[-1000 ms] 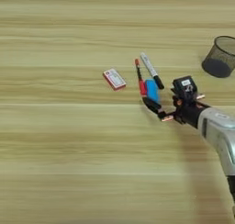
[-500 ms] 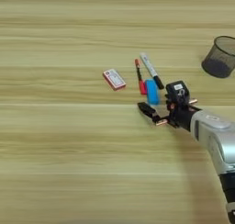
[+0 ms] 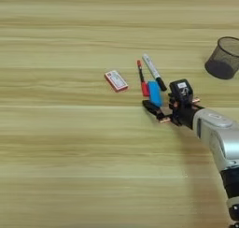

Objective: Move the objects on the table

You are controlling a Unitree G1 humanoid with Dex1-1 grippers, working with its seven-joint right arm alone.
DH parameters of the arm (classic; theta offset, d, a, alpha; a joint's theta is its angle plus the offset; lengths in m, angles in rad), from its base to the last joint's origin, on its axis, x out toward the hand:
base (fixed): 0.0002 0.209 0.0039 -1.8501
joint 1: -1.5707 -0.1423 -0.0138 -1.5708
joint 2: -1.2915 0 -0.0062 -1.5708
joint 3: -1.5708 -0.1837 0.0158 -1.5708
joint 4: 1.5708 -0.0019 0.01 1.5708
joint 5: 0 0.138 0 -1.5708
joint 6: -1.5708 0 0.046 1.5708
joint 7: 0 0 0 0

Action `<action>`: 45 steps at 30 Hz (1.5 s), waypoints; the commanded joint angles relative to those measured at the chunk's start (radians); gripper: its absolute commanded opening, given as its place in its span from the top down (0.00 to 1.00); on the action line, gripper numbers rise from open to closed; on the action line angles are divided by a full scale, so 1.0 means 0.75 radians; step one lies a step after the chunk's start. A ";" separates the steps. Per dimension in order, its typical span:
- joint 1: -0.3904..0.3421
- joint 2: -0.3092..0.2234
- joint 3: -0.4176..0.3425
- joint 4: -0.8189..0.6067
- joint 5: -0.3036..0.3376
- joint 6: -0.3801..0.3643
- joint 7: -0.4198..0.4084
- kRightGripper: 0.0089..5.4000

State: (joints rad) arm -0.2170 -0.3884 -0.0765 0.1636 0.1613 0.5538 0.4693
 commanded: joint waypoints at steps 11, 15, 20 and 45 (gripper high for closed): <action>-0.063 -0.019 -0.003 -0.020 -0.006 -0.039 -0.005 0.43; -0.064 -0.018 -0.003 -0.019 -0.005 -0.041 -0.005 0.51; -0.067 -0.018 -0.004 -0.015 -0.005 -0.042 -0.004 0.60; -0.078 -0.029 -0.082 -0.112 0.029 -0.052 -0.032 0.74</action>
State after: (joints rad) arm -0.2169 -0.3783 -0.1001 0.1528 0.1716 0.5400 0.4640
